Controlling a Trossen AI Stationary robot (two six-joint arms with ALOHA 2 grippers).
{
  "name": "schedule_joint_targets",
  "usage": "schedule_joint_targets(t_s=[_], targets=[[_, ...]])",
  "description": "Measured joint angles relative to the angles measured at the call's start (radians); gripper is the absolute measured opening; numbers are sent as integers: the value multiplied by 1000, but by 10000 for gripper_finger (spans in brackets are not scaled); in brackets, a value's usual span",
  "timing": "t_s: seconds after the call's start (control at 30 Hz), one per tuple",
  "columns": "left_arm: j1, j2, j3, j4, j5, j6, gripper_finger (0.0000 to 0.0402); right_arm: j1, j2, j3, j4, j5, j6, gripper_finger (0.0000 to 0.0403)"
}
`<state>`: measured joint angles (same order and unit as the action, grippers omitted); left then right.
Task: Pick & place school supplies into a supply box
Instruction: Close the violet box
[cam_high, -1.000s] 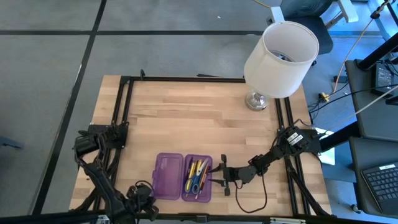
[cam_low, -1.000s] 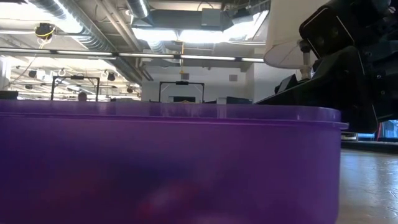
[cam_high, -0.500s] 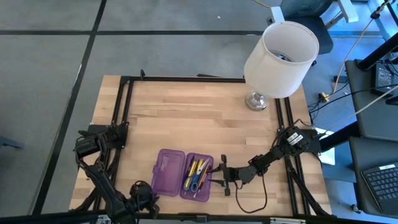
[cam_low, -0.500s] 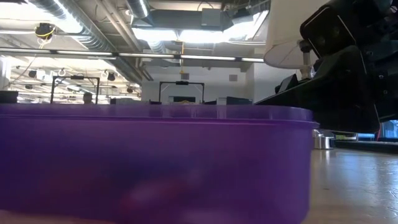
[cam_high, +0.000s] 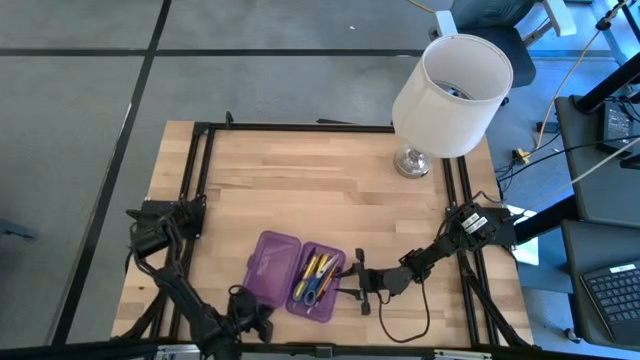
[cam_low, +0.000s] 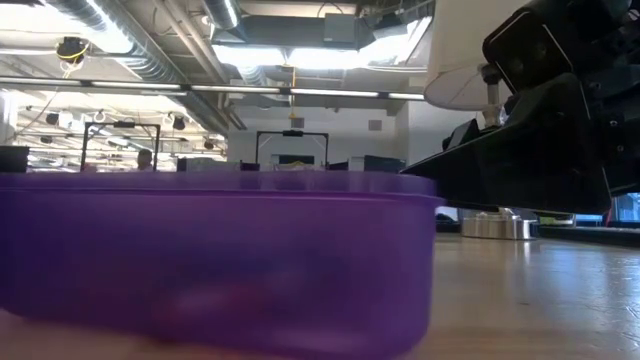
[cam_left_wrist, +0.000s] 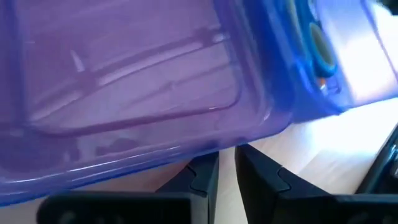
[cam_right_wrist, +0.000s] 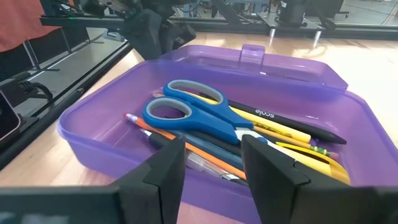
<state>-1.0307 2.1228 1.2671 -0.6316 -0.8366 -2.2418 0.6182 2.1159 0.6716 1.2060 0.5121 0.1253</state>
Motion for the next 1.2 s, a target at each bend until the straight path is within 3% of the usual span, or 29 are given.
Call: schedule_joint_targets(t_s=[0.47,0.87,1.2], targets=[[75,10,0,34,34,-51,3,0,0,0,9,-1,-27,162],[89,10,1,21,42,-70,3,-1,0,0,26,-2,-30,162],[71,11,2,-121,47,-59,3,-1,0,0,27,-1,-29,162]])
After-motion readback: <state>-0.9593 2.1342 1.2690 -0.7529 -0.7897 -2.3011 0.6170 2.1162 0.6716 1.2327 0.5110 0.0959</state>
